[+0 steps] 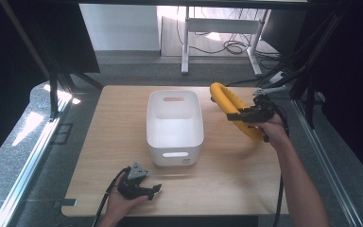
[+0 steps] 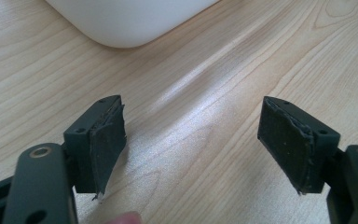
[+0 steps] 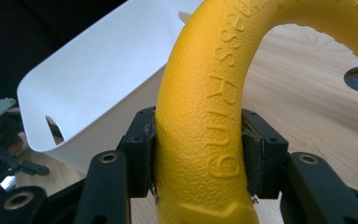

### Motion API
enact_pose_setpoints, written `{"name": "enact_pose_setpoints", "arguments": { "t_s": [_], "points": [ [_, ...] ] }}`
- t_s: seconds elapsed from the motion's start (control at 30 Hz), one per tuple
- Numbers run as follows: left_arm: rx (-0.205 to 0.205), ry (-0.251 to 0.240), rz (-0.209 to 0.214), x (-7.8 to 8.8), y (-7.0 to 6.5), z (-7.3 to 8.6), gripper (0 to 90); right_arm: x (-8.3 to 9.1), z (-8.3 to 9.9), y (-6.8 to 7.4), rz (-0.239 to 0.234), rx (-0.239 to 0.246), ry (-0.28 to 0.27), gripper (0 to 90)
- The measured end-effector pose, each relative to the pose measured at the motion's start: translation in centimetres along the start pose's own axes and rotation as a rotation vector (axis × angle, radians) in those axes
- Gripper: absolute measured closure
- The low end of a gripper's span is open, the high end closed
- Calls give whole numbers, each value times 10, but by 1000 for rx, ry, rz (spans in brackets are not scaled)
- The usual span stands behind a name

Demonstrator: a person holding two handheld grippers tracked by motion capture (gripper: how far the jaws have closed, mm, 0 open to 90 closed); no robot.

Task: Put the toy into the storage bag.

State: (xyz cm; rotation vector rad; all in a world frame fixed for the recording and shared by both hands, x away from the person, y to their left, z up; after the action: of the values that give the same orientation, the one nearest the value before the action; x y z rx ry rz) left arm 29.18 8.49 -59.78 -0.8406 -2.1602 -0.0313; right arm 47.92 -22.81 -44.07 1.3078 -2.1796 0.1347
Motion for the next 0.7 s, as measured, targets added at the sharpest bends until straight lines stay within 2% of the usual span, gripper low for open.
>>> {"name": "enact_pose_setpoints", "arguments": {
  "t_s": [0.23, 0.37, 0.7],
  "points": [
    [-2, 2, 0, 0, 0, 0, 234, 12, -9, 3, 0, -2, -44, 525],
    [-2, 3, -1, 0, 0, 0, 234, 19, -15, 6, -12, -3, -89, 525],
    [-5, 5, -1, -1, 0, 0, 234, 27, -20, 10, -16, -5, -127, 525]
  ]
}}
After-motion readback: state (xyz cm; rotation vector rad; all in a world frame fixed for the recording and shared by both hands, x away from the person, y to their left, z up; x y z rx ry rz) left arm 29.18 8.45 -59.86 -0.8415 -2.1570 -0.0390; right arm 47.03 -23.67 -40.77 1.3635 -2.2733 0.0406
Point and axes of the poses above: each handheld gripper's, and its own axes: x roughly backward along the jaws, z roughly out of its underside, y roughly to its left, the point moved 9 cm from there along -x, roughly forward along the jaws, and after that the axes turned 9 degrees about x, right-handed, at the moved point
